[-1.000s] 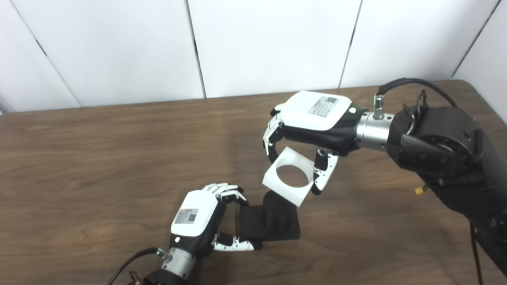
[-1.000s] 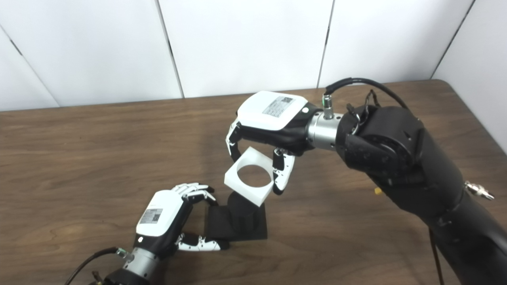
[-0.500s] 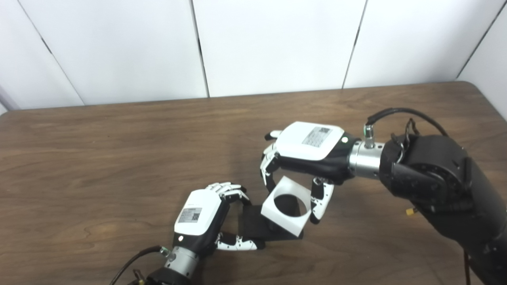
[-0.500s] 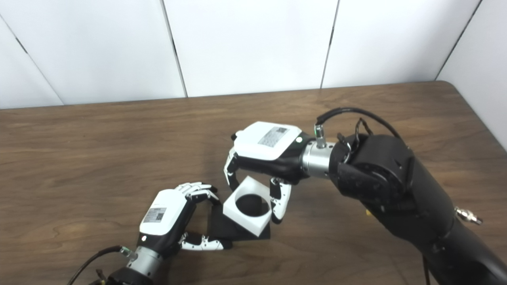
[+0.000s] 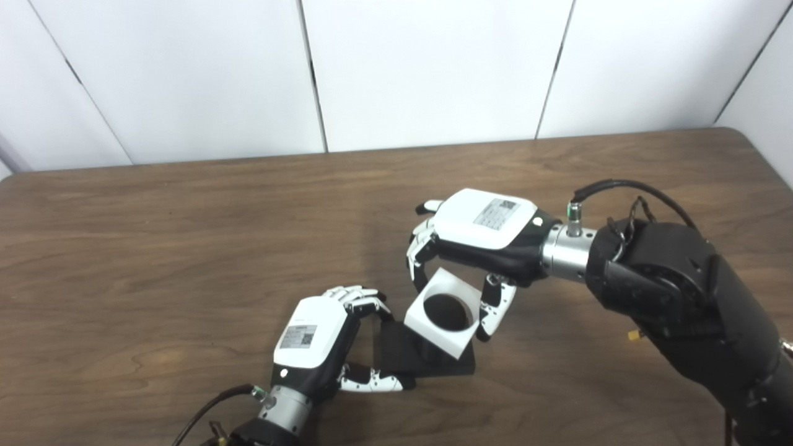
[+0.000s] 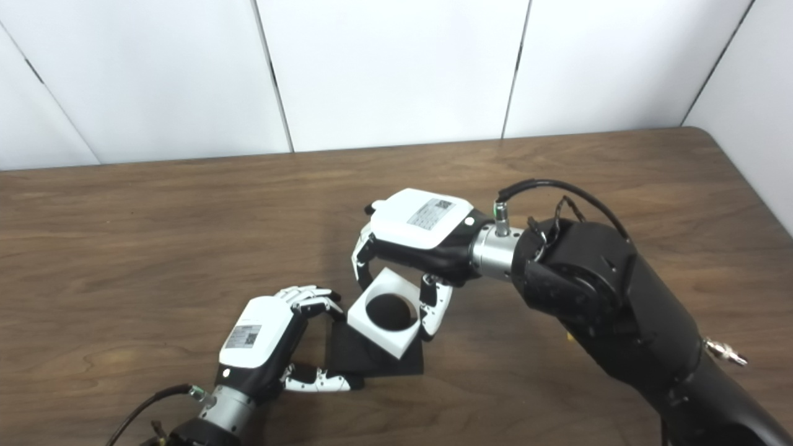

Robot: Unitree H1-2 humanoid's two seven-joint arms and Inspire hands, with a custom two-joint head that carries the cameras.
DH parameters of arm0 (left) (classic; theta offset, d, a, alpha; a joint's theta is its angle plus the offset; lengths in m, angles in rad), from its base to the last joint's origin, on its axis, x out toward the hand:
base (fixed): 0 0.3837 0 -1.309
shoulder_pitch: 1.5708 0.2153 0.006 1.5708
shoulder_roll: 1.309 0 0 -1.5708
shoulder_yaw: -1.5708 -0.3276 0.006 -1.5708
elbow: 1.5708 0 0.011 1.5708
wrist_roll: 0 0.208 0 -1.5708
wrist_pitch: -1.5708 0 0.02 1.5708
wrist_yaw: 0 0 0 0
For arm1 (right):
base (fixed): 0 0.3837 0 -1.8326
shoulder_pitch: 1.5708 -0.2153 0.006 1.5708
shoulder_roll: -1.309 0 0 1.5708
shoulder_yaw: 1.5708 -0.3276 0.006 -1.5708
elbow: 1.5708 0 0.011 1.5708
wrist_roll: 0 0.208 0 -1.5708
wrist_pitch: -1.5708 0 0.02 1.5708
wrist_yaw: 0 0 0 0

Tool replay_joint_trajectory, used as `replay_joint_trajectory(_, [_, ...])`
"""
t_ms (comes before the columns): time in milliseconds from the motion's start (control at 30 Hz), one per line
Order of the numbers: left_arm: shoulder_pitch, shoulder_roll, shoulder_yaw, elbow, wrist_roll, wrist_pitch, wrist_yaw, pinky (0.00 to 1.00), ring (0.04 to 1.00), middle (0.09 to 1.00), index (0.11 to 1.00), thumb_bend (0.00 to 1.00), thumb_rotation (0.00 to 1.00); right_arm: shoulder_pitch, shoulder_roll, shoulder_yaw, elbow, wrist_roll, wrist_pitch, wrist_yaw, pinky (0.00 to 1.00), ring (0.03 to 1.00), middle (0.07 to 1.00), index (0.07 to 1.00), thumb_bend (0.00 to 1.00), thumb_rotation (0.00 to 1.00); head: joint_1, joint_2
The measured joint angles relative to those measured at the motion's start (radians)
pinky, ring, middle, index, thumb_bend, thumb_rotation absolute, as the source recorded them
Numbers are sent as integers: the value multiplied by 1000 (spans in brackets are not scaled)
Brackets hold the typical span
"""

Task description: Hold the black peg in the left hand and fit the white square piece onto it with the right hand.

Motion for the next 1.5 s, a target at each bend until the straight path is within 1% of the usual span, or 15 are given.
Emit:
replay_joint_trajectory(267, [0, 0, -2, -6, 2, 8, -10, 835, 821, 775, 490, 515, 48, 2, 7, 2, 8, -3, -24, -7, 993, 846, 740, 485, 522, 130, -3, 6])
replay_joint_trajectory(467, [0, 0, -7, -10, 5, 18, -14, 834, 822, 775, 490, 515, 48, 3, 12, 9, 30, -3, -55, -11, 996, 846, 734, 484, 522, 130, -3, 11])
replay_joint_trajectory(667, [-2, 1, -9, -14, 5, 25, -20, 835, 823, 776, 490, 515, 48, 7, 14, 10, 30, -7, -55, -9, 1000, 851, 740, 484, 523, 131, -3, 14])
replay_joint_trajectory(933, [-2, 2, -9, -15, 5, 25, -21, 832, 819, 773, 490, 515, 47, 12, 47, 24, -6, -66, -40, 45, 1000, 865, 744, 482, 523, 132, -2, 18])
replay_joint_trajectory(1067, [-2, 2, -10, -15, 5, 25, -21, 835, 823, 775, 490, 515, 47, 21, 59, 29, -7, -93, -41, 54, 1000, 879, 745, 485, 524, 134, -2, 20])
replay_joint_trajectory(1100, [-2, 2, -10, -15, 5, 25, -21, 834, 822, 775, 490, 515, 47, 21, 60, 36, -7, -105, -40, 64, 1000, 888, 756, 488, 524, 137, -2, 20])
replay_joint_trajectory(1133, [-3, 2, -10, -15, 5, 25, -21, 833, 822, 775, 490, 515, 48, 19, 62, 44, -9, -120, -35, 89, 1000, 912, 787, 571, 679, 166, -2, 20])
replay_joint_trajectory(1167, [-3, 2, -13, -15, 5, 25, -21, 832, 822, 775, 490, 515, 48, 13, 65, 58, -12, -153, -18, 131, 1000, 933, 817, 648, 804, 206, -2, 20])
replay_joint_trajectory(1200, [-3, 1, -16, -15, 6, 25, -22, 833, 822, 775, 490, 515, 48, 7, 70, 67, -12, -176, -7, 171, 1000, 939, 825, 675, 844, 221, -2, 20])
replay_joint_trajectory(1233, [-3, 1, -19, -15, 7, 25, -22, 833, 821, 775, 490, 515, 48, -2, 75, 76, -12, -198, 8, 215, 1000, 941, 830, 692, 870, 231, -2, 20])
replay_joint_trajectory(1267, [-3, 0, -19, -15, 8, 25, -22, 834, 822, 776, 490, 515, 48, -7, 75, 83, -11, -212, 16, 237, 1000, 943, 834, 702, 889, 240, -2, 20])
replay_joint_trajectory(1333, [-4, 1, -19, -15, 9, 25, -22, 836, 823, 776, 490, 515, 48, -7, 77, 87, -11, -221, 23, 239, 1000, 951, 845, 715, 928, 262, -2, 22])
replay_joint_trajectory(1500, [-4, 2, -18, -15, 9, 26, -24, 833, 820, 774, 490, 515, 48, -7, 76, 86, -4, -238, 30, 239, 1000, 970, 853, 736, 960, 307, -3, 22])
